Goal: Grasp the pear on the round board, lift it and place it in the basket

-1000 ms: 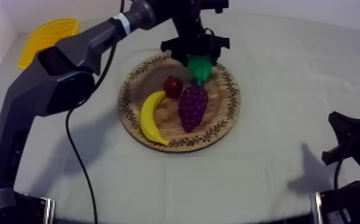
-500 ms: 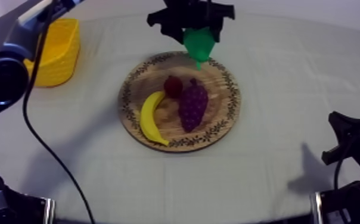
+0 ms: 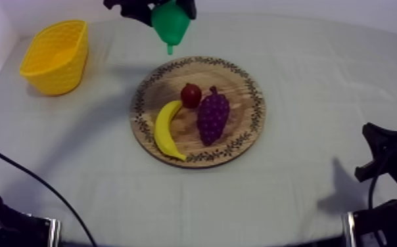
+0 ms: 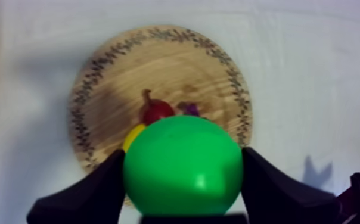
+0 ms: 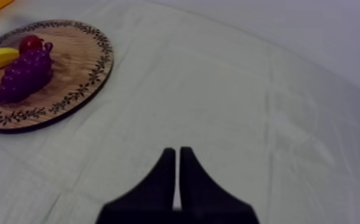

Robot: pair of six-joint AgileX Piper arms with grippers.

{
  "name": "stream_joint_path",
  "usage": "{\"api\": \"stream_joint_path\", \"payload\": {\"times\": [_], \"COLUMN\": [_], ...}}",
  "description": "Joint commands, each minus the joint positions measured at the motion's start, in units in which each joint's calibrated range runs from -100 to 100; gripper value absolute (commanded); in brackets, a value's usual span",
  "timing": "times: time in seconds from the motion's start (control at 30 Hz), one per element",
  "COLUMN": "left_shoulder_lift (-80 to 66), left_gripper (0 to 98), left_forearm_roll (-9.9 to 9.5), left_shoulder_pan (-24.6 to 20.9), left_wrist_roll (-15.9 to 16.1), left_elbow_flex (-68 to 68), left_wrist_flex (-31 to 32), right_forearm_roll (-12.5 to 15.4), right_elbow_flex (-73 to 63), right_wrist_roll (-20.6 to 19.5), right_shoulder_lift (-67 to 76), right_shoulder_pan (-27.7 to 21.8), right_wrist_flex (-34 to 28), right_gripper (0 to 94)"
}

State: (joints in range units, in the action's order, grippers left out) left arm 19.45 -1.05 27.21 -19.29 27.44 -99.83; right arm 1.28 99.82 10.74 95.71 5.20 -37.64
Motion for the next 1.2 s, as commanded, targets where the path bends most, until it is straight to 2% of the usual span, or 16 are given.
{"api": "stream_joint_path", "payload": {"times": [0.0,0.4,0.73,0.93,1.17], "left_shoulder_lift": [-2.3,-11.5,-15.5,-15.8,-12.4], "left_gripper": [60.5,60.5,60.2,60.1,60.4], "left_forearm_roll": [-0.65,-2.57,-3.80,-3.98,-3.97], "left_shoulder_pan": [-1.3,-13.5,-24.7,-28.9,-31.4], "left_wrist_roll": [0.4,3.7,7.1,8.3,8.8], "left_elbow_flex": [-2.7,-13.2,-16.4,-16.3,-15.7], "left_wrist_flex": [0.1,0.1,0.1,0.1,0.9], "right_forearm_roll": [0.0,0.0,0.0,0.0,0.0], "right_elbow_flex": [0.0,0.0,0.0,0.0,0.0], "right_wrist_roll": [0.0,0.0,0.0,0.0,0.0], "right_shoulder_lift": [0.0,0.0,0.0,0.0,0.0], "right_shoulder_pan": [0.0,0.0,0.0,0.0,0.0], "right_wrist_flex": [0.0,0.0,0.0,0.0,0.0], "right_gripper": [0.4,0.4,0.4,0.4,0.4]}}
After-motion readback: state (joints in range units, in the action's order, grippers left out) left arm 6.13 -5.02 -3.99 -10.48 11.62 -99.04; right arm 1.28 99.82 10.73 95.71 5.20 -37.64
